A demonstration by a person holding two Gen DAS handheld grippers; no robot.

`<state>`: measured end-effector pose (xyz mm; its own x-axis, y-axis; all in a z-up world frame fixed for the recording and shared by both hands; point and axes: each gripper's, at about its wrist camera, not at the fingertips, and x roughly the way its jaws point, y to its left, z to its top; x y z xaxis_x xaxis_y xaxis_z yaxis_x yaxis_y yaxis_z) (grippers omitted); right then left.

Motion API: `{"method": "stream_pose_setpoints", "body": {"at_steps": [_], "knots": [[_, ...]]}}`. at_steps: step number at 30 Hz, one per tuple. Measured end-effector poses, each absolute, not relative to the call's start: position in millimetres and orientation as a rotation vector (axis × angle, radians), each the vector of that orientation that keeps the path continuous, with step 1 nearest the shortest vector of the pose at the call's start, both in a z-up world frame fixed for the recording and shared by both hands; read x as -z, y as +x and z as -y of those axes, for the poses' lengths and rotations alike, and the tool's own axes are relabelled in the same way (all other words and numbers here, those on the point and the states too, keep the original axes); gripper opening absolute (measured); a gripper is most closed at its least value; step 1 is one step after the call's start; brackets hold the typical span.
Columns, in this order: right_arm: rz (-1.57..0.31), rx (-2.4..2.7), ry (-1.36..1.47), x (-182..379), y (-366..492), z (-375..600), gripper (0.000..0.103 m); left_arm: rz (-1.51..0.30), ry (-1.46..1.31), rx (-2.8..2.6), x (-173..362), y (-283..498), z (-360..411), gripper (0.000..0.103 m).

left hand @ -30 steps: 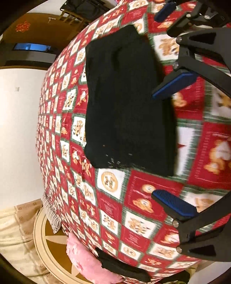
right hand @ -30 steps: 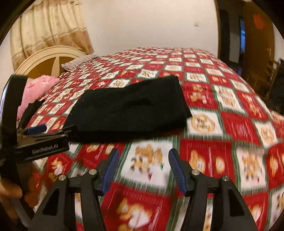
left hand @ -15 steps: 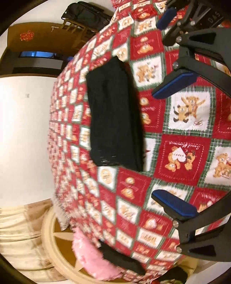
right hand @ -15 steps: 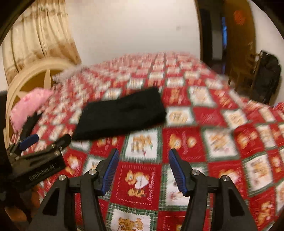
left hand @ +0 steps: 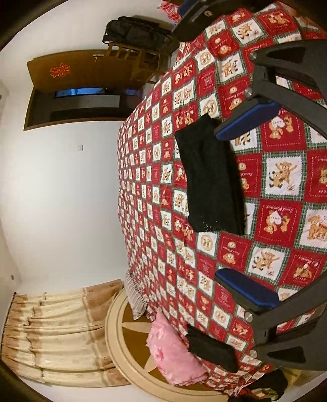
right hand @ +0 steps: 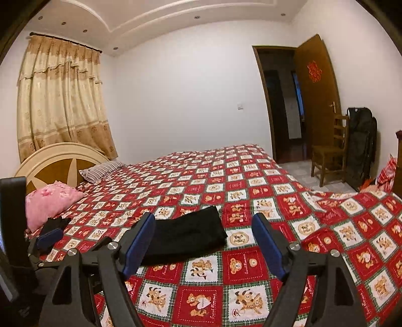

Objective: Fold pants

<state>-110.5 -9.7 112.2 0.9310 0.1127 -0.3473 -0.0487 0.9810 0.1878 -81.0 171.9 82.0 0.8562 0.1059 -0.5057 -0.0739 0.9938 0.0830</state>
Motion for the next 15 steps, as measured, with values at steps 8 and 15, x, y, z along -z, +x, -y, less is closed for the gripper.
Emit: {"method": "stream_pose_setpoints", "body": {"at_steps": [8, 15], "knots": [[-0.379, -0.068, 0.182, -108.2, -107.0, 13.0, 0.080, -0.546, 0.063, -0.094, -78.4, -83.5, -167.1, 0.103], [-0.380, -0.074, 0.170, -108.8, -108.2, 8.9, 0.080, -0.545, 0.049, -0.113, -80.0, -83.6, -171.2, 0.103]]}}
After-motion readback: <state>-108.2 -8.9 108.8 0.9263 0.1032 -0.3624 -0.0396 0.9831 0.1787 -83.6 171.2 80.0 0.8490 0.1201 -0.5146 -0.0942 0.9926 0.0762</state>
